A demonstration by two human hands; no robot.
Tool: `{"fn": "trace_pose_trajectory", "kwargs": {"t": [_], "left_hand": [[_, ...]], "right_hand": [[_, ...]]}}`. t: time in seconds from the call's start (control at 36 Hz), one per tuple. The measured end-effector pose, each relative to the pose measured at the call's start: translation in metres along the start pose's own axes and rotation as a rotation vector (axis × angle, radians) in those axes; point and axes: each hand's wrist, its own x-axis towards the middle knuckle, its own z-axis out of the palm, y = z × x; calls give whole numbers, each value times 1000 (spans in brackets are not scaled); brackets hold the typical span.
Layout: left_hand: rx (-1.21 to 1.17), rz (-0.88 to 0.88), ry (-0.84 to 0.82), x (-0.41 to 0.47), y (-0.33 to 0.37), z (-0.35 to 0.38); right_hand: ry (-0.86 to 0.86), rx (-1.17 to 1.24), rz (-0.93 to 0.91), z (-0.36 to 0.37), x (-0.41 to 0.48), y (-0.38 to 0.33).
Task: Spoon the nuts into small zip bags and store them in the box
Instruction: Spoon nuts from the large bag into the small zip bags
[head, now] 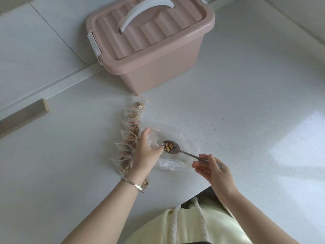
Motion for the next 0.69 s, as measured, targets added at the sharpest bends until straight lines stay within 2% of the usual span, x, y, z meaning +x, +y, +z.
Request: {"fn": "trace_pose_trajectory", "kwargs": {"t": [0.17,0.44,0.69], "left_hand": [[231,72,-20,1,-11,4],[184,192,-44,-9,-1,5],[327,61,-1,-6,-7,13]], "right_hand": [[-6,-104,-60,-4,-8,-6],[74,-191,-124,-4,-11,-8],[87,-320,-171,0,-14,-1]]}}
